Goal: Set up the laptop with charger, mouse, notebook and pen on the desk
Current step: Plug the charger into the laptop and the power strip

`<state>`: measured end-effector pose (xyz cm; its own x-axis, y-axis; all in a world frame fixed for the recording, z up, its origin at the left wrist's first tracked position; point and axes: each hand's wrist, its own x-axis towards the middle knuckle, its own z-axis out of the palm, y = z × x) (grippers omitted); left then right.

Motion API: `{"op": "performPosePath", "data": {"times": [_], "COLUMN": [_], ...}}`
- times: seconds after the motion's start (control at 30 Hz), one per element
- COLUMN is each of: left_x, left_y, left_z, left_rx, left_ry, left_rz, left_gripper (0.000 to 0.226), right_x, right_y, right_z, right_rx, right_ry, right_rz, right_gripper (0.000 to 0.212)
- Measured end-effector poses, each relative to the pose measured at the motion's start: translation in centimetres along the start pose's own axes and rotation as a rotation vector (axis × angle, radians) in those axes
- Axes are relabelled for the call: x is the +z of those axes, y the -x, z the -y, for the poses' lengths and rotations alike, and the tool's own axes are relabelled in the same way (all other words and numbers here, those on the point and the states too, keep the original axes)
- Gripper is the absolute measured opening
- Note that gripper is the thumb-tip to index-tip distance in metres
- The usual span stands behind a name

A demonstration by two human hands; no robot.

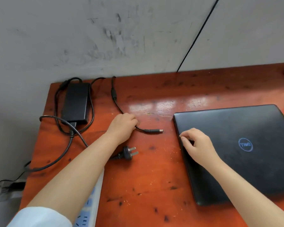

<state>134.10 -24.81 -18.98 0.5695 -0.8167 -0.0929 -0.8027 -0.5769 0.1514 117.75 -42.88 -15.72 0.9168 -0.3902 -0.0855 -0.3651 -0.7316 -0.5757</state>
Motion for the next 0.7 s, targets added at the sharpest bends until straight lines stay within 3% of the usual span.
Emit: {"op": "performPosePath", "data": {"times": [0.1, 0.2, 0.3, 0.4, 0.53, 0.7], "left_x": [-0.9, -1.4, -1.6, -2.7, -4.6, -3.5], "left_y": [0.4, 1.7, 3.5, 4.6, 4.9, 11.4], "left_z": [-0.5, -1.5, -2.9, -5.2, -6.9, -12.8], "left_rx": [0.169, 0.162, 0.15, -0.029, -0.234, -0.119], "left_ry": [-0.098, -0.116, -0.072, 0.264, 0.502, 0.496], "left_rz": [-0.07, -0.09, -0.054, -0.065, -0.147, 0.109], "left_gripper": [0.014, 0.033, 0.036, 0.021, 0.028, 0.026], "right_x": [1.2, 2.3, 2.6, 2.4, 2.1, 1.7], "right_y": [-0.5, -0.2, -0.1, -0.1, 0.1, 0.1], "right_z": [-0.9, -1.8, -1.8, -1.7, -1.7, -2.1], "right_rx": [0.009, 0.0, -0.015, -0.011, 0.019, 0.04], "right_ry": [0.153, 0.284, 0.273, 0.245, 0.077, -0.093], "right_rz": [-0.062, -0.084, -0.121, -0.114, -0.152, -0.215], "right_gripper": [0.025, 0.034, 0.033, 0.031, 0.038, 0.043]}}
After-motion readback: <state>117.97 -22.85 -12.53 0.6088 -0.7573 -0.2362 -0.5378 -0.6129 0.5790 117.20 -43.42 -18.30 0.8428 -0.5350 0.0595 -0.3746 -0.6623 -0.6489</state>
